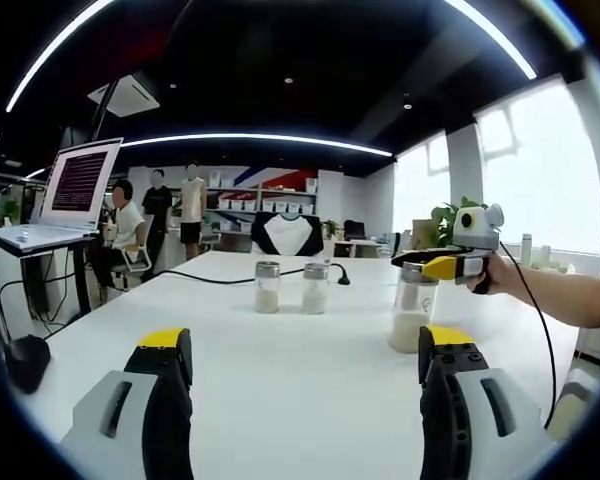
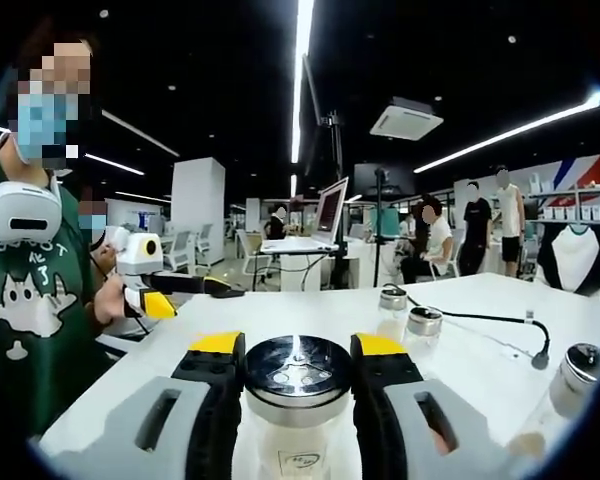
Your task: Rotate the seasoning bottle until the label or dispensing opening points toward the visible target arrow and the bottle remains upright within the marked orientation range
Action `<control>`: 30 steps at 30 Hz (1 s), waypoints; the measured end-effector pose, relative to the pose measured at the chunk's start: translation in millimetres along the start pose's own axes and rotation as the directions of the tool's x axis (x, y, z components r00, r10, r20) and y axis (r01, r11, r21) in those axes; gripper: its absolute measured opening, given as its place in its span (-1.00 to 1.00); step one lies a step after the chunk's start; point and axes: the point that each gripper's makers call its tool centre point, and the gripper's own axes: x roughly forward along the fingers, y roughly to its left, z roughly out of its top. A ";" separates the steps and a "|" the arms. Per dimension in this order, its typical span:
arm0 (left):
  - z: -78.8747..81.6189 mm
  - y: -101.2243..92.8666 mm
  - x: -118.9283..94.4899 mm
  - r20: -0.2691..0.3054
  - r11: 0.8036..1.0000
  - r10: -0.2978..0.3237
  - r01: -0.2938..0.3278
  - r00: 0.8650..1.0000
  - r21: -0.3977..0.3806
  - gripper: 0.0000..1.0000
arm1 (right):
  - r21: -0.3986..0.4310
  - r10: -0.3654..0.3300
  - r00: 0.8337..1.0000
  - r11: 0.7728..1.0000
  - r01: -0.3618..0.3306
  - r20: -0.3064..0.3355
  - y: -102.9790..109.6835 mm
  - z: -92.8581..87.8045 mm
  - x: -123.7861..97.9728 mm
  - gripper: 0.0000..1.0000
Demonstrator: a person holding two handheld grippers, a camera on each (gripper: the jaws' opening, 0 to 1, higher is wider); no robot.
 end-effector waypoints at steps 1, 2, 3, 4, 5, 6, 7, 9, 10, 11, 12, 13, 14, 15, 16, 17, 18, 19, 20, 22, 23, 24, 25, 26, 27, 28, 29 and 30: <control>0.2 0.0 -0.2 0.001 1.000 0.000 0.000 1.000 0.000 0.98 | 0.000 -0.003 1.000 1.000 0.003 0.000 0.1 0.0 0.0 -0.19; 0.4 -0.1 -0.5 0.001 1.000 0.000 0.000 1.000 0.000 0.98 | 0.001 -0.005 1.000 1.000 0.005 0.000 0.1 0.1 0.0 -0.19; 0.4 -0.1 -0.6 0.001 1.000 0.000 0.000 1.000 0.000 0.98 | 0.001 -0.007 1.000 1.000 0.007 0.000 0.1 0.1 0.0 -0.19; 0.6 0.1 -0.8 0.001 1.000 0.000 0.000 1.000 -0.001 0.98 | 0.001 -0.011 1.000 1.000 0.011 0.000 0.2 0.2 0.0 -0.19; 0.9 0.1 -1.0 0.002 1.000 0.000 0.000 1.000 0.000 0.98 | 0.002 -0.018 1.000 1.000 0.018 -0.003 0.1 0.2 0.3 -0.19; 1.1 0.2 -1.1 0.003 1.000 0.000 0.000 1.000 0.000 0.98 | 0.003 -0.022 1.000 1.000 0.022 -0.005 0.1 0.2 0.4 -0.19; 1.3 0.4 -1.3 0.004 1.000 0.001 -0.001 1.000 0.000 0.98 | 0.005 -0.025 1.000 1.000 0.025 -0.008 -0.1 0.2 0.4 -0.19; 1.1 0.4 -1.3 0.002 1.000 0.001 -0.001 1.000 0.000 0.98 | 0.006 -0.032 0.999 0.999 0.033 -0.013 -0.5 0.0 0.4 -0.19; 1.1 0.2 -1.3 0.003 1.000 0.000 0.000 1.000 -0.002 0.98 | 0.006 -0.036 0.999 0.999 0.036 -0.015 -0.6 0.0 0.4 -0.19; 1.0 0.1 -1.3 0.002 1.000 0.000 0.000 1.000 -0.002 0.98 | 0.006 -0.039 0.999 0.999 0.039 -0.016 -0.7 -0.1 0.3 -0.19; 0.9 0.0 -1.3 0.002 1.000 0.000 0.000 1.000 0.000 0.98 | 0.005 -0.042 0.999 0.999 0.042 -0.015 -0.9 -0.2 0.2 -0.19; 0.9 -0.2 -1.3 0.001 1.000 0.000 0.000 1.000 0.001 0.98 | 0.006 -0.044 0.999 0.999 0.044 -0.014 -1.1 -0.1 0.1 -0.19; 1.0 -0.7 -1.3 0.002 1.000 -0.002 0.002 1.000 -0.001 0.98 | 0.006 -0.047 0.999 0.999 0.047 -0.012 -1.2 -0.1 0.0 -0.19; 1.0 -0.9 -1.3 0.002 1.000 -0.003 0.003 1.000 -0.002 0.98 | 0.006 -0.050 0.999 0.999 0.050 -0.011 -1.2 -0.1 -0.1 -0.19; 1.1 -0.8 -1.3 0.002 1.000 -0.002 0.002 1.000 -0.001 0.98 | 0.007 -0.053 0.999 0.999 0.053 -0.011 -1.4 0.0 -0.1 -0.19; 1.1 -0.6 -1.4 0.002 1.000 -0.001 0.001 1.000 0.001 0.98 | 0.007 -0.056 0.998 0.998 0.056 -0.011 -1.5 0.0 -0.2 -0.19; 1.1 -0.4 -1.4 0.001 1.000 0.000 0.000 1.000 0.000 0.98 | 0.005 -0.060 0.998 0.998 0.060 -0.011 -1.5 0.0 -0.2 -0.19; 1.0 -0.4 -1.4 0.001 1.000 0.000 0.000 1.000 -0.001 0.98 | 0.006 -0.062 0.998 0.998 0.062 -0.010 -1.7 0.0 -0.4 -0.19; 1.1 -0.5 -1.3 0.001 1.000 -0.001 0.001 1.000 -0.002 0.98 | 0.007 -0.065 0.998 0.998 0.065 -0.009 -1.8 0.0 -0.5 -0.19; 1.1 -0.3 -1.3 0.002 1.000 0.001 -0.001 1.000 -0.001 0.98 | 0.009 -0.073 0.997 0.997 0.073 -0.007 -2.1 0.0 -0.9 -0.19; 1.0 -0.3 -1.2 0.002 1.000 0.000 0.000 1.000 -0.002 0.98 | 0.010 -0.076 0.997 0.997 0.076 -0.006 -2.2 0.0 -0.9 -0.19; 0.9 -0.5 -1.0 0.002 1.000 0.000 0.000 1.000 -0.003 0.98 | 0.011 -0.081 0.997 0.997 0.081 -0.005 -2.6 0.0 -1.1 -0.19; 0.7 -0.7 -0.9 0.001 1.000 -0.001 0.001 1.000 -0.003 0.98 | 0.011 -0.086 0.996 0.996 0.086 -0.003 -2.7 0.0 -1.0 -0.19; 0.5 -0.8 -0.9 -0.001 1.000 -0.001 0.001 1.000 -0.002 0.98 | 0.011 -0.093 0.996 0.996 0.093 -0.002 -3.0 0.0 -1.0 -0.19; 0.7 -1.0 -0.8 0.001 1.000 -0.002 0.002 1.000 -0.002 0.98 | 0.012 -0.096 0.995 0.995 0.096 -0.002 -3.2 0.0 -1.0 -0.19; 0.8 -1.1 -0.8 0.001 1.000 -0.002 0.002 1.000 -0.002 0.98 | 0.013 -0.101 0.995 0.995 0.101 -0.001 -3.5 0.0 -1.2 -0.19; 0.9 -1.1 -0.8 0.001 1.000 -0.002 0.002 1.000 -0.003 0.98 | 0.012 -0.106 0.994 0.994 0.106 -0.001 -3.9 0.0 -1.2 -0.19; 0.9 -1.2 -0.7 0.001 1.000 -0.002 0.002 1.000 -0.003 0.98 | 0.013 -0.110 0.994 0.994 0.110 -0.001 -4.0 0.0 -1.1 -0.19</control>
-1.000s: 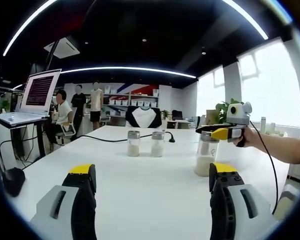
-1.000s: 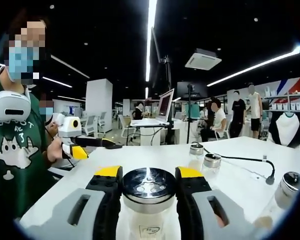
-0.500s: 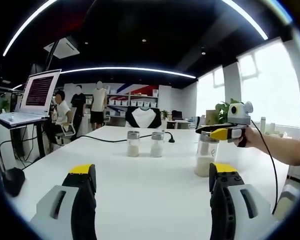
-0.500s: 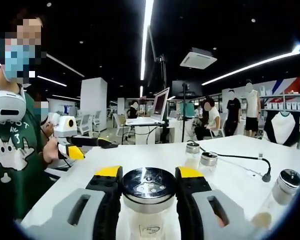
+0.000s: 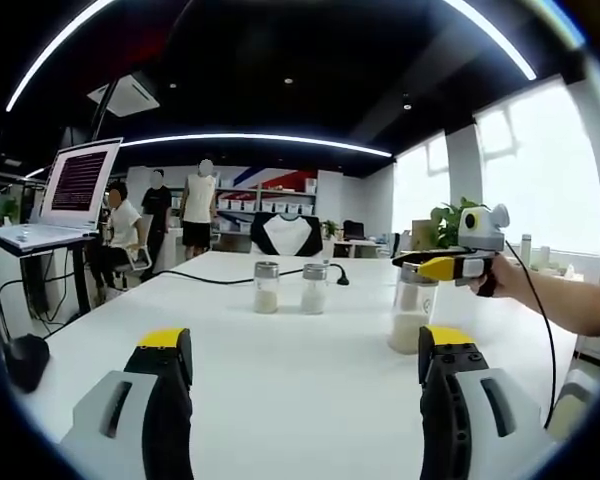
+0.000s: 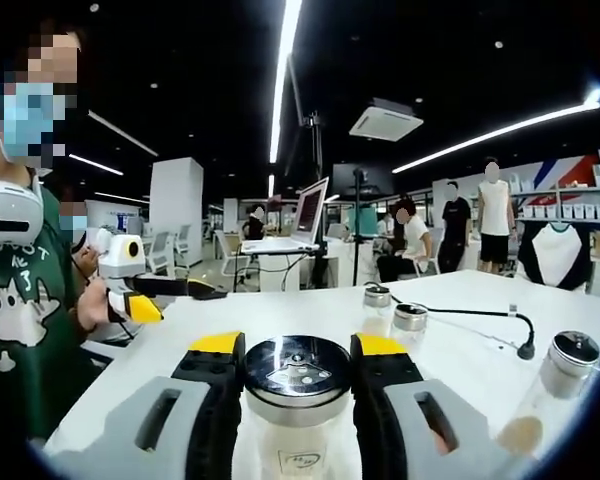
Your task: Rotate the seasoning bottle until the label or dispensing opening points toward the visible target arrow and the bottle remains upright within the marked orientation range
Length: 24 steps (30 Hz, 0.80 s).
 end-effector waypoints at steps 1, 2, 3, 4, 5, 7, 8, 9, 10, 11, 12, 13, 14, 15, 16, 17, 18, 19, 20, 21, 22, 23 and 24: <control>0.1 0.1 0.0 0.001 1.000 0.000 0.000 1.000 0.000 0.98 | 0.000 -0.004 1.000 1.000 0.004 0.000 -0.2 0.0 0.0 -0.19; 0.3 0.1 0.0 0.001 1.000 0.001 -0.001 1.000 0.000 0.98 | 0.001 -0.009 1.000 1.000 0.009 0.000 -0.5 0.0 0.0 -0.19; 0.4 0.1 0.0 0.001 1.000 0.001 -0.001 1.000 0.000 0.98 | 0.001 -0.011 1.000 1.000 0.011 0.000 -0.7 -0.1 0.0 -0.19; 0.4 0.2 0.0 0.001 1.000 0.001 -0.001 1.000 0.000 0.98 | 0.002 -0.017 1.000 1.000 0.017 0.000 -1.2 -0.1 0.0 -0.19; 0.6 0.3 0.0 0.002 1.000 0.002 -0.002 1.000 0.000 0.98 | 0.003 -0.023 1.000 1.000 0.023 0.000 -1.7 -0.2 0.1 -0.19; 0.8 0.1 0.0 0.003 1.000 0.002 -0.002 1.000 0.000 0.98 | 0.004 -0.034 0.999 0.999 0.034 0.001 -2.5 -0.2 0.2 -0.19; 0.8 0.0 0.1 0.003 1.000 0.002 -0.002 1.000 -0.001 0.98 | 0.004 -0.041 0.999 0.999 0.041 0.002 -3.0 -0.1 0.2 -0.19; 0.9 0.0 0.1 0.003 1.000 0.002 -0.002 1.000 -0.001 0.97 | 0.003 -0.053 0.999 0.999 0.053 0.004 -3.1 -0.1 0.4 -0.19; 0.9 -0.1 0.1 0.003 1.000 0.002 -0.002 1.000 -0.001 0.97 | 0.003 -0.060 0.998 0.998 0.060 0.007 -3.5 -0.1 0.4 -0.19; 0.9 -0.2 0.1 0.002 1.000 0.001 -0.001 1.000 -0.001 0.97 | 0.007 -0.068 0.998 0.998 0.068 0.012 -4.0 0.1 0.3 -0.19; 1.0 -0.4 0.2 0.003 1.000 0.000 0.000 1.000 -0.002 0.97 | 0.006 -0.072 0.997 0.997 0.072 0.014 -4.3 0.1 0.2 -0.19; 1.2 -0.3 0.2 0.003 1.000 0.000 0.000 1.000 -0.002 0.97 | 0.010 -0.078 0.997 0.997 0.078 0.019 -4.9 0.4 0.3 -0.19; 1.2 -0.1 0.2 0.004 1.000 0.001 -0.001 1.000 -0.001 0.97 | 0.012 -0.081 0.996 0.997 0.081 0.021 -5.3 0.4 0.3 -0.19; 1.2 0.2 0.2 0.003 1.000 0.001 -0.001 1.000 -0.001 0.97 | 0.014 -0.085 0.996 0.996 0.085 0.021 -5.6 0.4 0.2 -0.19; 1.2 0.4 0.2 0.004 1.000 0.002 -0.002 1.000 -0.002 0.97 | 0.014 -0.087 0.996 0.996 0.087 0.020 -5.6 0.4 0.3 -0.19; 1.1 0.6 0.2 0.003 1.000 0.002 -0.002 1.000 -0.002 0.97 | 0.015 -0.095 0.995 0.995 0.095 0.018 -6.3 0.3 0.3 -0.19; 0.9 0.6 0.2 0.002 1.000 0.001 -0.001 1.000 -0.001 0.98 | 0.017 -0.101 0.995 0.995 0.101 0.017 -6.6 0.3 0.3 -0.19; 1.4 0.4 0.3 0.003 1.000 -0.003 0.003 1.000 0.000 0.98 | 0.019 -0.109 0.994 0.994 0.109 0.016 -7.0 0.2 0.3 -0.19; 1.9 0.6 0.1 0.005 1.000 -0.003 0.003 1.000 -0.001 0.98 | 0.020 -0.113 0.993 0.993 0.113 0.016 -7.2 0.1 0.3 -0.19; 2.5 1.1 -0.1 0.008 1.000 -0.001 0.001 1.000 -0.001 0.98 | 0.020 -0.116 0.993 0.993 0.116 0.018 -7.4 0.1 0.2 -0.19; 2.7 2.1 -0.4 0.009 1.000 0.003 -0.003 1.000 -0.001 0.98 | 0.023 -0.118 0.993 0.993 0.118 0.022 -7.7 0.1 0.0 -0.19; 2.7 2.6 -0.5 0.010 1.000 0.007 -0.007 1.000 -0.003 0.98 | 0.025 -0.122 0.992 0.992 0.122 0.024 -8.2 0.1 -0.1 -0.19; 2.4 2.3 -0.5 0.009 1.000 0.005 -0.005 1.000 -0.004 0.98 | 0.027 -0.131 0.991 0.991 0.130 0.024 -8.5 0.1 -0.1 -0.19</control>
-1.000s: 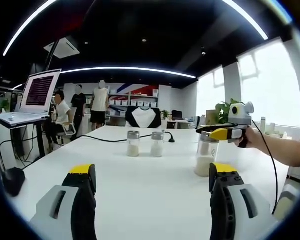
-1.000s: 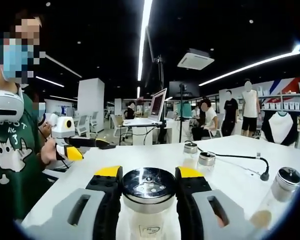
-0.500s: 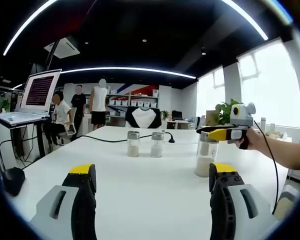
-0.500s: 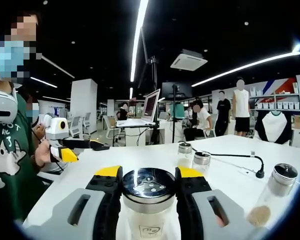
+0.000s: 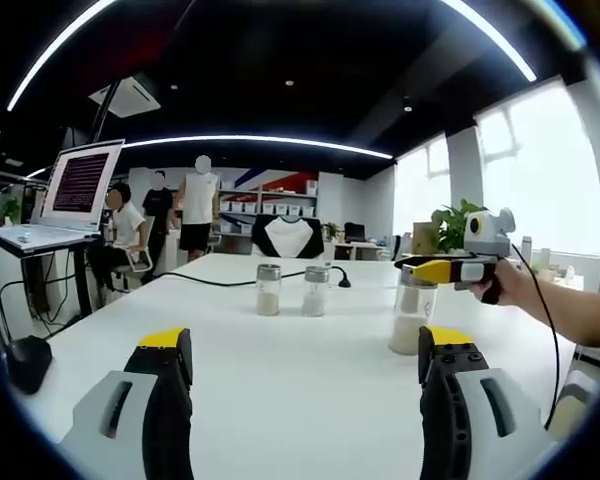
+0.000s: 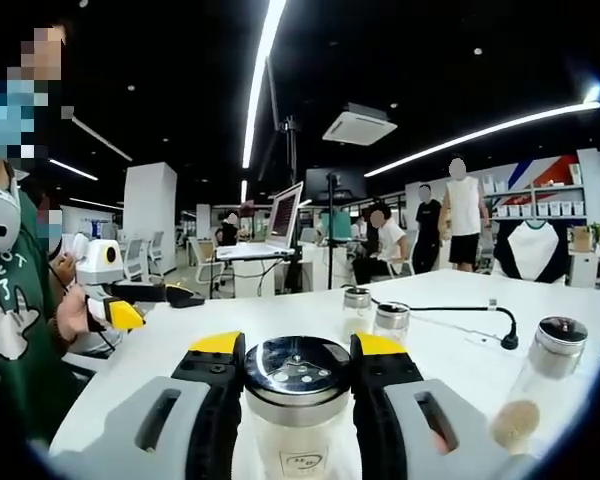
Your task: Rotate the seasoning bottle until the label or dispensing opening points toward the visible target arrow and the bottle remains upright within the marked orientation range
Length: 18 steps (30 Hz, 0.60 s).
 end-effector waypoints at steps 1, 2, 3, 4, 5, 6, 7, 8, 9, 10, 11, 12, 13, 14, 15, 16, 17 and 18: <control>-0.5 -0.6 0.2 -0.002 1.000 -0.004 0.004 1.000 0.000 0.98 | -0.002 -0.005 1.000 1.000 0.005 -0.002 0.1 -0.1 0.0 -0.19; -0.7 -0.2 0.3 -0.003 1.000 -0.003 0.003 1.000 0.000 0.98 | -0.001 -0.016 1.000 1.000 0.016 -0.006 -0.3 -0.1 0.3 -0.19; -0.9 1.3 0.1 -0.003 1.000 0.003 -0.003 1.000 -0.001 0.98 | 0.001 -0.022 1.000 1.000 0.022 -0.009 -0.4 -0.2 0.5 -0.19; -0.8 2.0 0.0 -0.003 1.000 0.005 -0.005 1.000 -0.002 0.98 | 0.000 -0.029 1.000 1.000 0.029 -0.012 -0.5 -0.3 0.7 -0.19; -0.5 2.6 -0.2 -0.001 1.000 0.006 -0.006 1.000 -0.004 0.98 | 0.001 -0.032 0.999 0.999 0.032 -0.013 -0.7 -0.5 0.7 -0.19; -0.4 2.6 -0.3 -0.001 1.000 0.006 -0.006 1.000 -0.004 0.98 | 0.002 -0.035 0.999 0.999 0.035 -0.013 -1.0 -0.6 0.6 -0.19; -0.3 2.3 -0.3 0.000 1.000 0.006 -0.006 1.000 -0.001 0.98 | 0.004 -0.037 0.999 0.999 0.037 -0.013 -0.9 -0.7 0.5 -0.19; 0.0 1.8 -0.3 0.002 1.000 0.004 -0.004 1.000 -0.001 0.98 | 0.004 -0.042 0.999 0.999 0.042 -0.012 -1.1 -0.8 0.6 -0.19; 0.5 0.6 -0.4 0.005 1.000 0.001 -0.001 1.000 -0.004 0.98 | 0.008 -0.048 0.999 0.999 0.048 -0.013 -1.5 -0.9 0.5 -0.19; 0.6 0.3 -0.4 0.005 1.000 0.000 0.000 1.000 -0.004 0.98 | 0.006 -0.058 0.998 0.998 0.058 -0.018 -1.7 -1.0 1.0 -0.19; 0.9 -1.1 -0.4 0.007 1.000 -0.004 0.005 1.000 -0.004 0.98 | 0.002 -0.063 0.998 0.998 0.063 -0.021 -1.2 -1.2 1.3 -0.19; 0.8 -1.8 -0.4 0.007 1.000 -0.006 0.006 1.000 -0.003 0.98 | 0.001 -0.071 0.997 0.997 0.071 -0.022 -1.5 -1.4 1.3 -0.19; 0.3 -2.5 -0.4 0.005 1.000 -0.006 0.006 1.000 -0.001 0.98 | 0.002 -0.075 0.997 0.997 0.075 -0.021 -1.9 -1.5 1.2 -0.19; 0.1 -2.8 -0.5 0.005 1.000 -0.007 0.007 1.000 -0.001 0.98 | 0.003 -0.078 0.997 0.997 0.078 -0.020 -2.2 -1.6 1.0 -0.19; -0.2 -3.4 -0.7 0.003 1.000 -0.009 0.009 1.000 -0.004 0.98 | 0.006 -0.081 0.997 0.997 0.082 -0.019 -2.4 -1.6 0.9 -0.19; -0.1 -3.8 -0.9 0.004 1.000 -0.010 0.010 1.000 -0.005 0.98 | 0.006 -0.085 0.996 0.996 0.085 -0.018 -2.4 -1.6 0.8 -0.19; 0.3 -4.2 -1.2 0.005 1.000 -0.010 0.010 1.000 -0.004 0.98 | 0.006 -0.092 0.996 0.996 0.092 -0.018 -2.5 -1.6 0.8 -0.19; 0.6 -4.2 -1.5 0.006 1.000 -0.010 0.010 1.000 -0.002 0.98 | 0.007 -0.098 0.995 0.995 0.098 -0.018 -2.6 -1.6 0.9 -0.19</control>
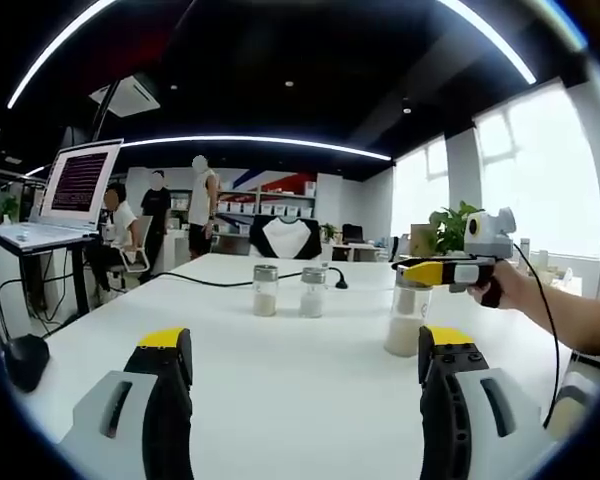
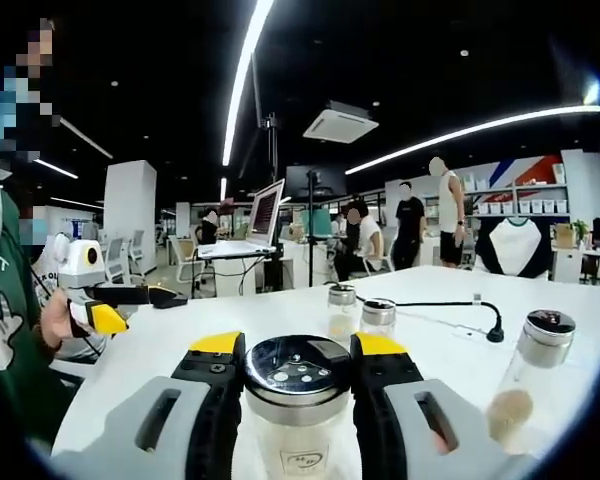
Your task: Rotate the seasoning bottle until the label or dispensing opening points toward the visible target arrow and the bottle remains upright within the marked orientation range
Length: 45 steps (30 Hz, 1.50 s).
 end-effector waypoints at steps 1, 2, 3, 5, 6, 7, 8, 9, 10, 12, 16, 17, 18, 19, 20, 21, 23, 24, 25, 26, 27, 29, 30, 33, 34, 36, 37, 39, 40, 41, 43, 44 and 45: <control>0.1 -0.2 -0.3 0.000 1.000 0.000 0.000 1.000 0.000 0.98 | 0.001 -0.005 1.000 1.000 0.005 -0.001 -0.2 0.0 0.1 -0.19; 0.2 -0.3 -0.4 0.000 1.000 -0.001 0.001 1.000 -0.001 0.98 | 0.002 -0.010 1.000 1.000 0.010 -0.002 -0.4 -0.1 0.3 -0.19; 0.1 -0.4 -0.5 -0.001 1.000 -0.002 0.002 1.000 -0.001 0.98 | 0.001 -0.016 1.000 1.000 0.016 -0.005 -0.3 -0.1 0.5 -0.19; 0.0 -0.4 -0.7 -0.002 1.000 -0.001 0.002 1.000 0.001 0.98 | 0.000 -0.033 0.999 0.999 0.033 -0.008 -0.4 -0.2 0.9 -0.19; -0.1 -0.4 -0.8 -0.002 1.000 -0.002 0.002 1.000 0.000 0.98 | 0.001 -0.038 0.999 0.999 0.038 -0.007 -0.3 -0.3 0.8 -0.19; -0.3 -0.4 -0.8 -0.002 1.000 -0.001 0.001 1.000 -0.001 0.98 | 0.002 -0.045 0.999 0.999 0.045 -0.005 -1.1 -0.1 0.7 -0.19; -0.5 -0.5 -0.8 -0.002 1.000 -0.002 0.002 1.000 -0.001 0.98 | 0.004 -0.046 0.999 0.999 0.047 -0.004 -1.4 0.0 0.5 -0.19; -0.9 -0.3 -0.7 -0.004 1.000 -0.003 0.003 1.000 0.003 0.98 | 0.005 -0.051 0.999 0.999 0.051 -0.003 -1.7 0.1 0.5 -0.19; -1.2 1.0 -0.9 -0.005 1.000 0.001 -0.001 1.000 0.003 0.98 | 0.007 -0.055 0.998 0.998 0.055 -0.002 -2.1 0.1 0.6 -0.19; -0.4 5.4 -2.0 -0.002 1.000 0.010 -0.010 1.000 -0.005 0.98 | 0.008 -0.064 0.998 0.998 0.064 -0.004 -2.5 0.1 0.6 -0.19; 0.9 7.4 -2.5 0.004 1.000 0.019 -0.019 1.000 -0.003 0.98 | 0.010 -0.082 0.997 0.997 0.082 -0.008 -3.8 0.1 0.7 -0.19; 0.6 6.9 -2.3 0.003 1.000 0.017 -0.017 1.000 -0.004 0.98 | 0.010 -0.086 0.996 0.996 0.087 -0.010 -4.1 0.0 0.8 -0.19; 0.1 5.6 -2.0 0.002 1.000 0.014 -0.014 1.000 -0.004 0.98 | 0.012 -0.089 0.996 0.996 0.089 -0.012 -4.2 0.0 0.7 -0.19; -0.2 4.8 -1.7 0.001 1.000 0.012 -0.012 1.000 -0.005 0.98 | 0.013 -0.093 0.996 0.996 0.094 -0.014 -4.4 -0.1 0.7 -0.19; -0.6 3.6 -1.4 0.000 1.000 0.008 -0.008 1.000 -0.005 0.98 | 0.014 -0.101 0.995 0.995 0.101 -0.017 -4.6 -0.1 0.8 -0.19; -0.8 2.8 -1.2 -0.001 1.000 0.006 -0.006 1.000 -0.005 0.98 | 0.011 -0.112 0.993 0.994 0.113 -0.021 -4.7 -0.1 1.0 -0.19; -0.7 1.9 -1.1 -0.001 1.000 0.003 -0.003 1.000 -0.006 0.97 | 0.011 -0.124 0.992 0.992 0.124 -0.020 -4.8 -0.2 0.9 -0.19; -0.7 1.3 -1.0 -0.001 1.000 0.001 -0.001 1.000 -0.005 0.97 | 0.012 -0.134 0.991 0.991 0.134 -0.018 -5.3 -0.3 0.5 -0.19; -1.0 1.1 -0.9 -0.003 1.000 0.001 -0.001 1.000 -0.005 0.97 | 0.010 -0.142 0.990 0.990 0.142 -0.017 -5.3 -0.3 0.4 -0.19; -1.3 1.1 -0.8 -0.004 1.000 0.002 -0.002 1.000 -0.004 0.97 | 0.007 -0.151 0.988 0.989 0.151 -0.019 -5.3 -0.4 0.2 -0.19; -1.6 1.2 -0.8 -0.005 1.000 0.002 -0.002 1.000 -0.004 0.97 | 0.007 -0.156 0.987 0.988 0.157 -0.020 -5.7 -0.5 0.1 -0.19; -1.9 1.4 -0.8 -0.007 1.000 0.004 -0.004 1.000 -0.006 0.97 | 0.010 -0.164 0.986 0.986 0.164 -0.021 -6.6 -0.6 -0.1 -0.19; -1.7 1.5 -0.8 -0.006 1.000 0.004 -0.004 1.000 -0.007 0.97 | 0.013 -0.170 0.985 0.985 0.171 -0.020 -7.2 -0.7 -0.3 -0.19; -1.2 1.8 -0.8 -0.005 1.000 0.006 -0.006 1.000 -0.005 0.97 | 0.011 -0.188 0.982 0.982 0.188 -0.020 -7.7 -0.9 -0.3 -0.19; -1.1 1.9 -0.7 -0.004 1.000 0.005 -0.005 1.000 -0.006 0.97 | 0.012 -0.190 0.982 0.982 0.191 -0.018 -7.9 -0.8 -0.4 -0.19; -1.6 1.7 -0.4 -0.006 1.000 0.005 -0.005 1.000 -0.007 0.97 | 0.019 -0.204 0.979 0.979 0.204 -0.009 -8.7 -0.6 -0.8 -0.19; -1.9 1.6 -0.2 -0.006 1.000 0.004 -0.004 1.000 -0.007 0.97 | 0.019 -0.207 0.978 0.978 0.207 -0.009 -8.6 -0.6 -0.8 -0.19; -2.7 1.7 0.1 -0.008 1.000 0.004 -0.004 1.000 -0.008 0.97 | 0.015 -0.220 0.975 0.975 0.220 -0.014 -8.6 -0.7 -1.0 -0.19; -3.0 1.7 0.2 -0.009 1.000 0.004 -0.004 1.000 -0.008 0.97 | 0.016 -0.225 0.974 0.974 0.225 -0.016 -8.8 -0.8 -1.2 -0.19; -3.1 1.9 0.3 -0.010 1.000 0.003 -0.003 1.000 -0.009 0.97 | 0.017 -0.231 0.973 0.973 0.231 -0.015 -9.1 -0.8 -1.3 -0.19; -3.1 3.3 0.4 -0.010 1.000 0.008 -0.008 1.000 -0.007 0.97 | 0.016 -0.243 0.970 0.970 0.243 -0.014 -9.6 -0.8 -1.2 -0.19; -3.2 3.7 0.4 -0.010 1.000 0.009 -0.009 1.000 -0.009 0.97 | 0.018 -0.246 0.969 0.969 0.246 -0.014 -10.0 -0.8 -1.3 -0.19; -3.3 3.9 0.5 -0.010 1.000 0.007 -0.007 1.000 -0.012 0.97 | 0.020 -0.250 0.968 0.968 0.251 -0.012 -10.4 -0.8 -1.2 -0.19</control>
